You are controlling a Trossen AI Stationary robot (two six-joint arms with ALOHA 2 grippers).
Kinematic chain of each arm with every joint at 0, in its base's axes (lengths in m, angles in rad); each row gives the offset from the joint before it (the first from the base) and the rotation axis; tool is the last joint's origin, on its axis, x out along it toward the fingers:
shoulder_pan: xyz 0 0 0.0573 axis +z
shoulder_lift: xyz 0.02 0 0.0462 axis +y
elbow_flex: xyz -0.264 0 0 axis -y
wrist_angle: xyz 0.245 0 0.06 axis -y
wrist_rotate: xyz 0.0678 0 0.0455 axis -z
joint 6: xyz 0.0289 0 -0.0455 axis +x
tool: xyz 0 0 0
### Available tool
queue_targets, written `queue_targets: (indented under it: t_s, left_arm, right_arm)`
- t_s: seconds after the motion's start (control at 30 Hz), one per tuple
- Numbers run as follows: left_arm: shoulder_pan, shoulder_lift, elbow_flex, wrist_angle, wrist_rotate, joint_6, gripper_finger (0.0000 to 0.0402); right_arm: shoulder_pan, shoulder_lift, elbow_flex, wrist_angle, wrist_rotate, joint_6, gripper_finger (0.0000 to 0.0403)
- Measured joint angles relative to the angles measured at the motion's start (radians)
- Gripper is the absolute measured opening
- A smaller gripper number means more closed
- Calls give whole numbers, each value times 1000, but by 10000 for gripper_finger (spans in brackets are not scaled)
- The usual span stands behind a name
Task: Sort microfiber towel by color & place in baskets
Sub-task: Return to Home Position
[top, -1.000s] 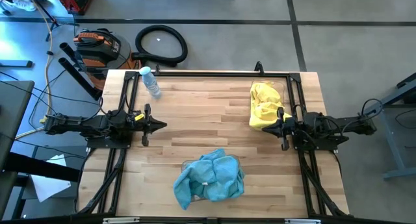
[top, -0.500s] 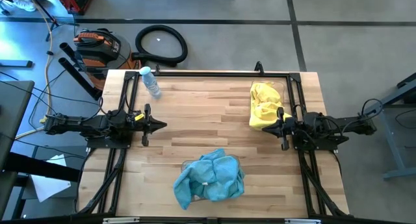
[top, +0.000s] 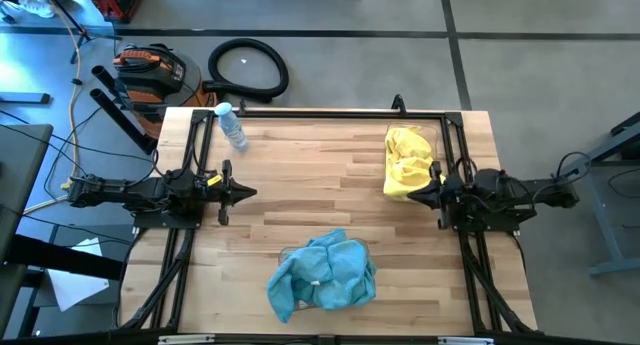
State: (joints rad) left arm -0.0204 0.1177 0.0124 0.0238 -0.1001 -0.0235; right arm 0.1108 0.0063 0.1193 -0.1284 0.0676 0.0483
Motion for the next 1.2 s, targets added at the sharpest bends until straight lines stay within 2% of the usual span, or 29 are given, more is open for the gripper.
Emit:
queue_targets:
  t_s: [0.17, 0.43, 1.2]
  left_arm:
    - [0, 0, 0, 0, 0, 0, 0]
    - [0, 0, 0, 0, 0, 0, 0]
    - [0, 0, 0, 0, 0, 0, 0]
  right_arm:
    - [0, 0, 48, -106, 0, -3, 0]
    - [0, 0, 49, -241, 0, -3, 0]
    - [0, 0, 49, -253, 0, -3, 0]
